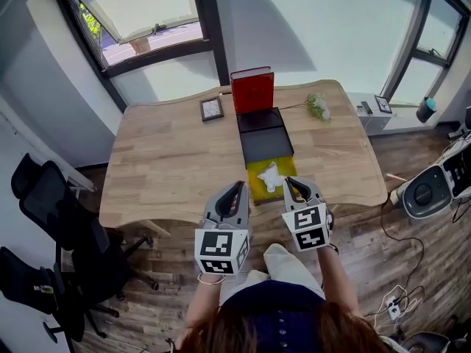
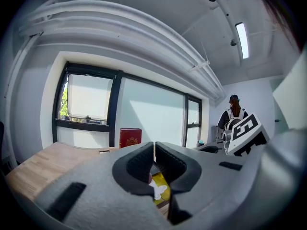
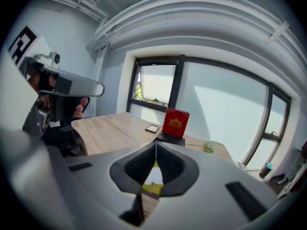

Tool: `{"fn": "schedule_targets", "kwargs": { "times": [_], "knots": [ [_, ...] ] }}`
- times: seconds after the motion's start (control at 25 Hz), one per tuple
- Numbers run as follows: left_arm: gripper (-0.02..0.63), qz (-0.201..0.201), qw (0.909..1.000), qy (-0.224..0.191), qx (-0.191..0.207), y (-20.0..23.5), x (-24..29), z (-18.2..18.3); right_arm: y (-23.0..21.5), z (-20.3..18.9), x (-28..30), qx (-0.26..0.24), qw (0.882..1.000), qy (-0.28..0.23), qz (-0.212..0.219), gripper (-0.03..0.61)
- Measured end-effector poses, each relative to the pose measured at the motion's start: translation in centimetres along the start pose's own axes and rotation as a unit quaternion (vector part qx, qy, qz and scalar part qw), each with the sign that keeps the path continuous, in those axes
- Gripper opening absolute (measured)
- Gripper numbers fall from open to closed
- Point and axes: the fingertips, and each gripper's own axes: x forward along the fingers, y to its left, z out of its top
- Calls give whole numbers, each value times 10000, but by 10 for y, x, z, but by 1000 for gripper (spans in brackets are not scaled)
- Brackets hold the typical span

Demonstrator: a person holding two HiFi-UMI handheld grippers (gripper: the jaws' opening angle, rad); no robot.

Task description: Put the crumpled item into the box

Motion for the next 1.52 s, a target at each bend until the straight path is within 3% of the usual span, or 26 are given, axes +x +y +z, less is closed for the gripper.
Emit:
{"fn": "schedule_targets", "kwargs": {
  "times": [0.76, 1.52],
  "knots": [
    [34, -124, 9999, -51, 11, -14, -31, -7, 16, 31, -63, 131, 9977, -632, -215, 29],
    [34, 144, 9999, 37, -36, -64, -28, -10, -8, 22, -109, 112, 9966, -804, 128, 28]
  ]
}}
